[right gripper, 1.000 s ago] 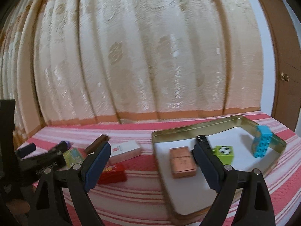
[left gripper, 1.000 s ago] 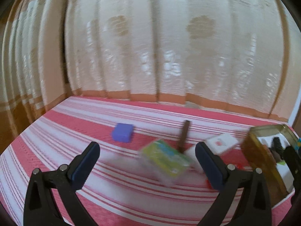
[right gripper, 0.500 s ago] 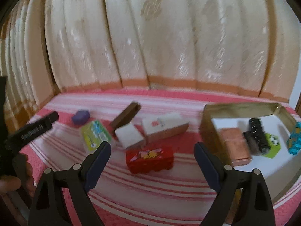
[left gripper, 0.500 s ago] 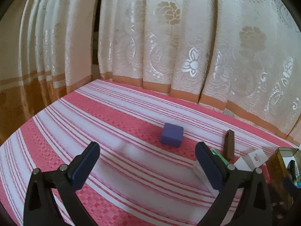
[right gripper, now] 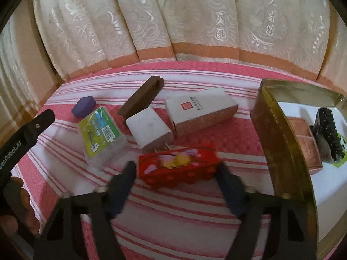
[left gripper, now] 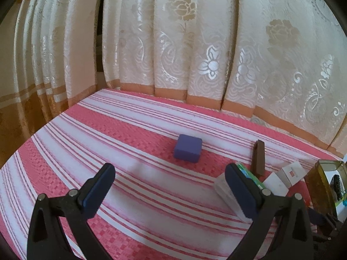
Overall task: Organize rigid objects
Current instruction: 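Grasp the red lego brick with the right tool while the left tool grasps the green floss box, then carry the red brick with the right tool while the left tool carries the floss box over the tray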
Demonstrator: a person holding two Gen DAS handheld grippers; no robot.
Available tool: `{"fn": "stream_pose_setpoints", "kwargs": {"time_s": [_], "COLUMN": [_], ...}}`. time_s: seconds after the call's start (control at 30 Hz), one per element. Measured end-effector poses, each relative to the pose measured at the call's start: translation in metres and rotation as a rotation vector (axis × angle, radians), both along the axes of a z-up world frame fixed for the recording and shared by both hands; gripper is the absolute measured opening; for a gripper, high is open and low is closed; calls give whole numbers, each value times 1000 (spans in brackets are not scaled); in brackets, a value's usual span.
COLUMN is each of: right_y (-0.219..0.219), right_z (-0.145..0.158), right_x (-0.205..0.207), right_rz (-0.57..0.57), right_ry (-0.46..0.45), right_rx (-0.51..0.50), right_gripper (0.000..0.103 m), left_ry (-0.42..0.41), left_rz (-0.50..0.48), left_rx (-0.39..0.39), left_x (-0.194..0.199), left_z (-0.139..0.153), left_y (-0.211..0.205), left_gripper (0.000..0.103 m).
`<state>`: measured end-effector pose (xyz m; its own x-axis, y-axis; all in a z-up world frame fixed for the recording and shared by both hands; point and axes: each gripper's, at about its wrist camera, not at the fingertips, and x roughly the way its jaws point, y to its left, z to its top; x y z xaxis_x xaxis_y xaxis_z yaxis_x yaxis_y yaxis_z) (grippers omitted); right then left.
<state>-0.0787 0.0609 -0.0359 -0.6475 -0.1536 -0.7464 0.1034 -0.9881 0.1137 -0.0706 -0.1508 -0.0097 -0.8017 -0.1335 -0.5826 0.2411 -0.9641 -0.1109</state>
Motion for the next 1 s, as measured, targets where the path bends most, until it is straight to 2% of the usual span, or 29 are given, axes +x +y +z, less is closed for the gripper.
{"fn": "stream_pose_setpoints", "kwargs": {"time_s": [0.2, 0.37, 0.47, 0.6, 0.8, 0.9, 0.97, 1.0], "right_y": [17, 30, 38, 45, 58, 64, 66, 66], "right_z": [6, 36, 45, 48, 53, 53, 55, 55], "right_x": [8, 29, 34, 31, 26, 24, 25, 26], "right_rz": [24, -4, -59, -96, -133, -155, -161, -162], "right_ry": [34, 237, 304, 313, 327, 323, 331, 338], "right_rx": [-111, -106, -73, -59, -49, -63, -69, -66], "right_gripper": [68, 68, 68, 68, 68, 68, 68, 68], "left_ry": [10, -5, -30, -69, -206, -231, -254, -258], "left_rz": [-31, -81, -90, -50, -23, 4, -15, -23], "left_rx": [8, 80, 76, 41, 17, 59, 115, 89], "left_x": [1, -6, -15, -29, -56, -56, -52, -49], "left_z": [0, -3, -5, -6, -21, -27, -33, -31], "left_y": [7, 21, 36, 58, 83, 72, 60, 58], "left_gripper": [102, 102, 102, 102, 103, 103, 102, 102]}}
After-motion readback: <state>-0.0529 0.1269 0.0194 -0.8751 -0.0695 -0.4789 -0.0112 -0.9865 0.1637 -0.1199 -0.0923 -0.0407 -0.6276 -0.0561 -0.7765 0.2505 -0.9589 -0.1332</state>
